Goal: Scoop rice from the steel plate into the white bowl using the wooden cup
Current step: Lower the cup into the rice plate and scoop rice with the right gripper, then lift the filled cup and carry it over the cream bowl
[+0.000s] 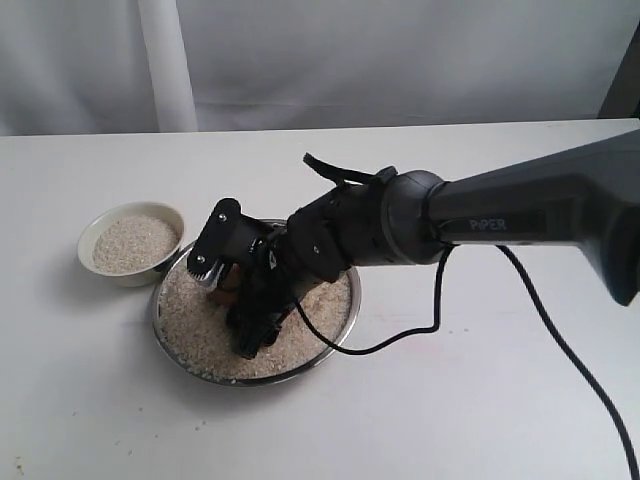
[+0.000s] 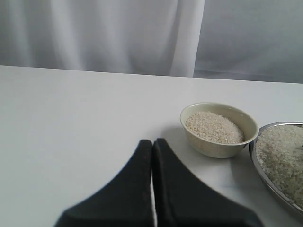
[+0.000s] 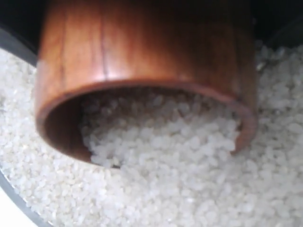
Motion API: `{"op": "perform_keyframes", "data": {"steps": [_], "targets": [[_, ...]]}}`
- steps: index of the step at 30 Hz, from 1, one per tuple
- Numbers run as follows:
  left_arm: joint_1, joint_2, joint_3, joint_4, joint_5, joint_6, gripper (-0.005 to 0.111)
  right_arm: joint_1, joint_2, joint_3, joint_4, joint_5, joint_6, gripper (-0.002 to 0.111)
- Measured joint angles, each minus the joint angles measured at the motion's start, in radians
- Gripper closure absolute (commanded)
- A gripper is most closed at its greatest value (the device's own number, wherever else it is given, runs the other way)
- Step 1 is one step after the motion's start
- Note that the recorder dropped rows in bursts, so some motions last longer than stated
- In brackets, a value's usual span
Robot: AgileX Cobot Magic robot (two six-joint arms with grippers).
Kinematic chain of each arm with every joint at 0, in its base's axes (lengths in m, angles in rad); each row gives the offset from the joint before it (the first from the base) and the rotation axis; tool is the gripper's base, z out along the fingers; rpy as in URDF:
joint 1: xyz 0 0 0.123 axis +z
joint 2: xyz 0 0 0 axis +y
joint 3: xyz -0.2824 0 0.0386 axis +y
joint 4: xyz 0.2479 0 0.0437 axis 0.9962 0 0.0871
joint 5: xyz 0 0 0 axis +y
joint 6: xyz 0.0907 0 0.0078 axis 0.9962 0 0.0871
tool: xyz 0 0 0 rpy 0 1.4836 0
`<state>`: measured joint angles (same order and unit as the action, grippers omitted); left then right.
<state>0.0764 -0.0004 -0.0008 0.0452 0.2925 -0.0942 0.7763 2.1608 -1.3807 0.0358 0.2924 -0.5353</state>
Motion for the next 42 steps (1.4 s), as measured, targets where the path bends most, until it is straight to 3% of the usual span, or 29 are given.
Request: {"op": "perform_keyframes", "data": {"steps": [12, 23, 32, 42], "targets": [[0.0, 0.0, 0.0, 0.0, 0.0, 0.0, 0.107, -0.029, -0.09, 0.186, 0.062, -0.357, 0.0, 0.108], [0.0, 0.0, 0.0, 0.0, 0.0, 0.0, 0.107, -0.029, -0.091, 0.188, 0.06, -0.41, 0.0, 0.108], [0.0, 0.0, 0.0, 0.0, 0.0, 0.0, 0.107, -0.018, -0.091, -0.063, -0.002, -0.211, 0.0, 0.108], [0.0, 0.0, 0.0, 0.0, 0.0, 0.0, 0.107, 0.026, -0.001, -0.409, -0.232, -0.045, -0.002, 0.108]]}}
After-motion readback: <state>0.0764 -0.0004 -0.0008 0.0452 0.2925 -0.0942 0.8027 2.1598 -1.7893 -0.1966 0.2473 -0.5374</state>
